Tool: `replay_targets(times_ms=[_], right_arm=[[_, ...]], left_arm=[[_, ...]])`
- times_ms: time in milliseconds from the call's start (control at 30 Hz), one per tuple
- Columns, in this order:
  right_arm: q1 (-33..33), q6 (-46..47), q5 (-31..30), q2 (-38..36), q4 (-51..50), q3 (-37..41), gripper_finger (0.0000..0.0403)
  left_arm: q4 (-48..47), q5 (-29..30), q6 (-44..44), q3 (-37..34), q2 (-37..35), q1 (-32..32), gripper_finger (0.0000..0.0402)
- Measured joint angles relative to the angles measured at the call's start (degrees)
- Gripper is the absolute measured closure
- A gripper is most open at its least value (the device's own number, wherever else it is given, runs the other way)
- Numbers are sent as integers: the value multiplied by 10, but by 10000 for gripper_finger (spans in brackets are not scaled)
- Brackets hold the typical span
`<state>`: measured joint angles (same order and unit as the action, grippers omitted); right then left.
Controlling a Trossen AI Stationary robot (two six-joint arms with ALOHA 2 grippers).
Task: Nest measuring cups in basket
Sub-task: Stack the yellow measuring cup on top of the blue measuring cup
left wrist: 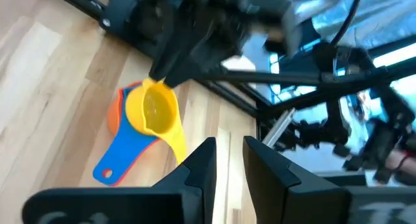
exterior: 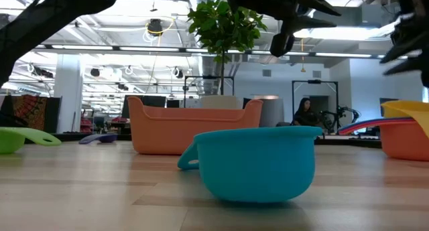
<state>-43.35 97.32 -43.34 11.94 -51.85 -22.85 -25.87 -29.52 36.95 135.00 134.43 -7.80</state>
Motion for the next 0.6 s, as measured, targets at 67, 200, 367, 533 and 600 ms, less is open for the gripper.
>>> replay_targets(times_ms=[67, 200, 367, 533, 600], right_arm=[[0, -41, -1, 8, 14, -17, 295], [0, -138, 2, 48, 87, -46, 324], [0, -225, 35, 152, 208, -64, 371], [-13, -129, 138, 292, 176, -89, 390], [-28, -93, 195, 347, 161, -104, 384]], left_arm=[[-23, 6, -40, 0, 0, 5, 337], [-98, 47, -131, 0, 0, 15, 342], [-180, 88, -186, 0, 0, 25, 356], [-240, 110, -194, 0, -4, 35, 372], [-273, 129, -202, -1, -15, 38, 378]])
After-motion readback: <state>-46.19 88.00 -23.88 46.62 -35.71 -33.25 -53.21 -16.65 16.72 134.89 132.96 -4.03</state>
